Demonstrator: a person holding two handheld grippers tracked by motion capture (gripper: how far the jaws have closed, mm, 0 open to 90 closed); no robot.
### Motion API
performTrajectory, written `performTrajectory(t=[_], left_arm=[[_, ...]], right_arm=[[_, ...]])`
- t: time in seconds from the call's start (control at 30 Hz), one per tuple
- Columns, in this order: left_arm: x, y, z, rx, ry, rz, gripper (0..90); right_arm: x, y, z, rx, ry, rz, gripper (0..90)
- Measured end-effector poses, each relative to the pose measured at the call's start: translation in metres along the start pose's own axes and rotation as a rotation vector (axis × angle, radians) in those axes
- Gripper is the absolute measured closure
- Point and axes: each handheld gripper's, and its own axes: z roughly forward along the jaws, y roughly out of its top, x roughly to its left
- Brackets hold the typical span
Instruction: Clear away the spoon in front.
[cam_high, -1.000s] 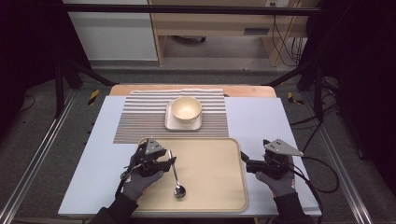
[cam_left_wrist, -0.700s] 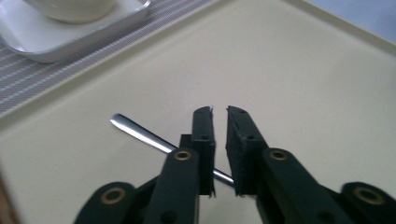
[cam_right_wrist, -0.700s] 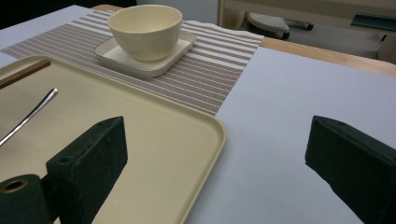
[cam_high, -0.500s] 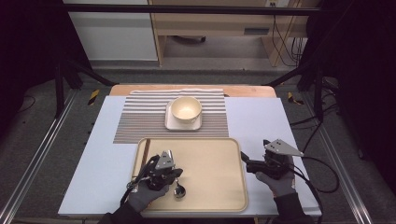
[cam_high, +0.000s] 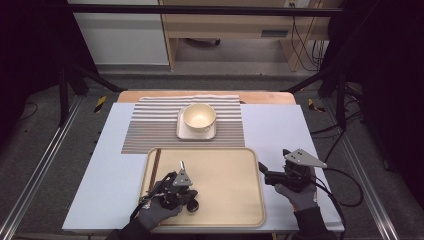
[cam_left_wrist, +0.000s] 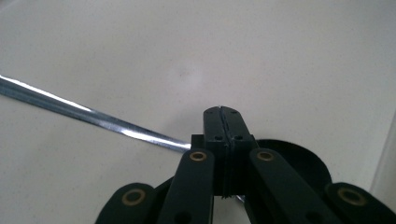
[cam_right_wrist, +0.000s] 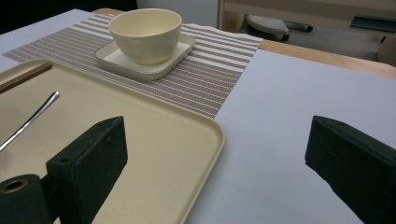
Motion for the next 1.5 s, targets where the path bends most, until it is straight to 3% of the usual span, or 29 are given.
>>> performTrajectory(t=[0.2,0.7,0.9,1.03,1.23,1.5], left_arm=[[0.002,-0.006,-0.006,0.011,-0.002,0.0,89.3],[0.019,-0.031,-0.03,0.014,0.04,-0.07,89.3],[0.023,-0.026,-0.032,-0.019,0.059,-0.079,89.4],[0.028,-0.016,-0.023,-0.038,0.074,-0.072,89.4],[0.03,-0.009,-0.01,-0.022,0.101,-0.057,89.4],[0.034,-0.012,-0.011,-0.025,0.127,-0.066,89.5]], right_arm=[[0.0,0.0,0.0,0.001,0.002,0.004,5.9],[0.0,0.0,-0.001,-0.002,0.0,0.001,5.9],[0.0,0.0,-0.001,-0.006,-0.001,0.001,5.9],[0.0,0.0,0.0,-0.002,-0.002,0.0,5.9],[0.0,0.0,0.001,-0.001,-0.002,0.0,5.9],[0.001,0.0,0.0,-0.002,0.0,0.003,5.9]])
